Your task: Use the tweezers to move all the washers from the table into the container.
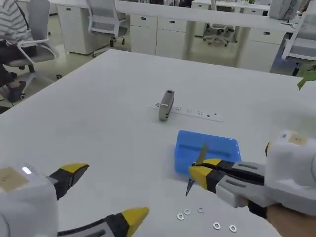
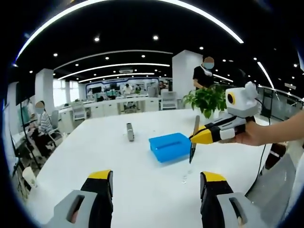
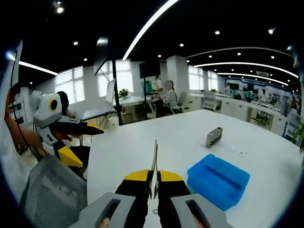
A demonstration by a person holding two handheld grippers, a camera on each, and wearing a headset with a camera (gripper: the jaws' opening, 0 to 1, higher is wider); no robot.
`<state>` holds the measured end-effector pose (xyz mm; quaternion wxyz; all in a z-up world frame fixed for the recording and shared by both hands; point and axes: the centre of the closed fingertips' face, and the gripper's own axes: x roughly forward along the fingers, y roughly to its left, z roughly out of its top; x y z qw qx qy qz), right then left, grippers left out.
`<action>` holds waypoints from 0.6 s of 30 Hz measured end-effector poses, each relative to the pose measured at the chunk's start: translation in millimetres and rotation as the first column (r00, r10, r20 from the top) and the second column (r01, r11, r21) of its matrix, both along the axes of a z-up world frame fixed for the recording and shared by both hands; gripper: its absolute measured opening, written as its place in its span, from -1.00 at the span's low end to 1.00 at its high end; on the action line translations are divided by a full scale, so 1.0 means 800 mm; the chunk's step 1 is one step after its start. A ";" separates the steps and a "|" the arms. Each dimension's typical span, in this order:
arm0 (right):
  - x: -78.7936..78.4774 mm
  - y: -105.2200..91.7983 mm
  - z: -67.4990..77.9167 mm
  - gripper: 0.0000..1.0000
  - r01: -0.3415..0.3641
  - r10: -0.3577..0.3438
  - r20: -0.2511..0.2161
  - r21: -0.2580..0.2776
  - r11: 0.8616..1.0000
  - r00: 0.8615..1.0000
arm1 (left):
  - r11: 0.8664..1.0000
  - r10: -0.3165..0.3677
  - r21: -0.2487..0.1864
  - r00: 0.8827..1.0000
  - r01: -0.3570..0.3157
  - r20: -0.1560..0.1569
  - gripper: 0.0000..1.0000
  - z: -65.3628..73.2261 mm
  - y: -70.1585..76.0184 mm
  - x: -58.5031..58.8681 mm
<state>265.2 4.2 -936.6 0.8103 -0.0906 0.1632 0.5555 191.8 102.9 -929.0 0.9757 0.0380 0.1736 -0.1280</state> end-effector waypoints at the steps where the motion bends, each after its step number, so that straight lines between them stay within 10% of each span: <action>1: 0.000 0.000 -0.004 -0.97 -0.001 0.001 0.002 -0.008 1.000 1.000 | 1.000 0.013 0.025 1.000 -0.013 -0.001 0.51 -0.004 0.003 0.000; 3: 0.003 -0.002 -0.012 -0.98 0.005 -0.005 0.010 -0.006 1.000 1.000 | 0.996 0.026 0.082 0.999 -0.028 0.026 0.42 -0.005 0.006 -0.002; 7: 0.005 -0.003 -0.030 -0.98 0.013 -0.013 -0.018 -0.012 1.000 1.000 | 0.997 0.064 0.045 0.997 -0.066 0.044 0.45 -0.007 0.002 -0.005; 18: 0.007 0.007 -0.065 -0.98 0.005 -0.006 -0.035 -0.019 1.000 0.999 | 0.997 0.063 0.052 0.998 -0.063 0.002 0.62 -0.023 0.000 -0.002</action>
